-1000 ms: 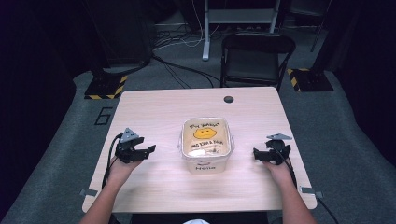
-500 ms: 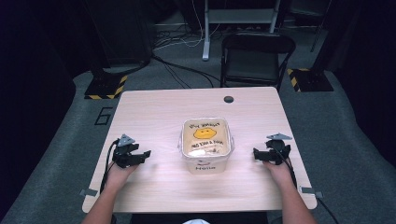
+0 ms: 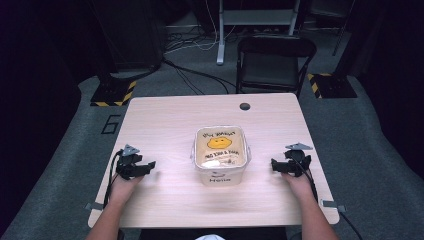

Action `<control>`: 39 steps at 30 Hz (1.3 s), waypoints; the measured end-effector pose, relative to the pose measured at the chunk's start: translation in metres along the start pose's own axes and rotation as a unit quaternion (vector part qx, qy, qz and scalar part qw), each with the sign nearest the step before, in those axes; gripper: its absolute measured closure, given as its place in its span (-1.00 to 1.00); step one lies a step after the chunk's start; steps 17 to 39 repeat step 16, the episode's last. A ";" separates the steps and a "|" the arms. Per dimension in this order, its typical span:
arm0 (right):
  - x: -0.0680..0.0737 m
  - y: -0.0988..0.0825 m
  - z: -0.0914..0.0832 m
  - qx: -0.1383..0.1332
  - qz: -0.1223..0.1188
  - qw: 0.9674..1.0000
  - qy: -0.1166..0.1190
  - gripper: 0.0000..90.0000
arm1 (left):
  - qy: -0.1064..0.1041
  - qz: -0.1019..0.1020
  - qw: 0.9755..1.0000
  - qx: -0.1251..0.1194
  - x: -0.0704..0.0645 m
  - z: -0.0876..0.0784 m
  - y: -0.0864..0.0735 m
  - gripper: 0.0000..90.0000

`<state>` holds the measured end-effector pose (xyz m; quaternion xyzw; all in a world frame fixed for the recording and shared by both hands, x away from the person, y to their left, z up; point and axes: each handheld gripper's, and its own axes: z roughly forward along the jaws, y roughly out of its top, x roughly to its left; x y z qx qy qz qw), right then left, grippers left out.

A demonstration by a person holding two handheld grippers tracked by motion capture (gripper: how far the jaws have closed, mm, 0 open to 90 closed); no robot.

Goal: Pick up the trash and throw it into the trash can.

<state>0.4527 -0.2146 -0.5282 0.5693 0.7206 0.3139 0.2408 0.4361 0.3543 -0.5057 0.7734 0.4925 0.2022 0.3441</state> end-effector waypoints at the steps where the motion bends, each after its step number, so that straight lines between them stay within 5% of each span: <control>1: 0.000 0.000 0.000 0.000 0.000 1.000 0.000 -0.93 | 0.000 -0.004 1.000 0.001 0.000 0.001 0.000 -0.29; 6: 0.000 0.000 0.000 0.000 0.000 1.000 -0.001 -0.93 | 0.009 0.000 1.000 0.018 0.000 0.007 -0.001 -0.29; 12: 0.000 0.000 0.000 0.003 0.001 1.000 -0.003 -0.93 | 0.010 -0.005 1.000 0.002 0.002 0.010 0.000 -0.31; 16: 0.002 -0.001 0.000 0.004 0.016 1.000 -0.014 -1.00 | 0.009 -0.010 1.000 0.012 0.006 0.013 -0.002 -0.33; 39: 0.002 -0.001 0.000 0.004 0.016 1.000 -0.014 -1.00 | 0.009 -0.010 1.000 0.012 0.006 0.013 -0.002 -0.33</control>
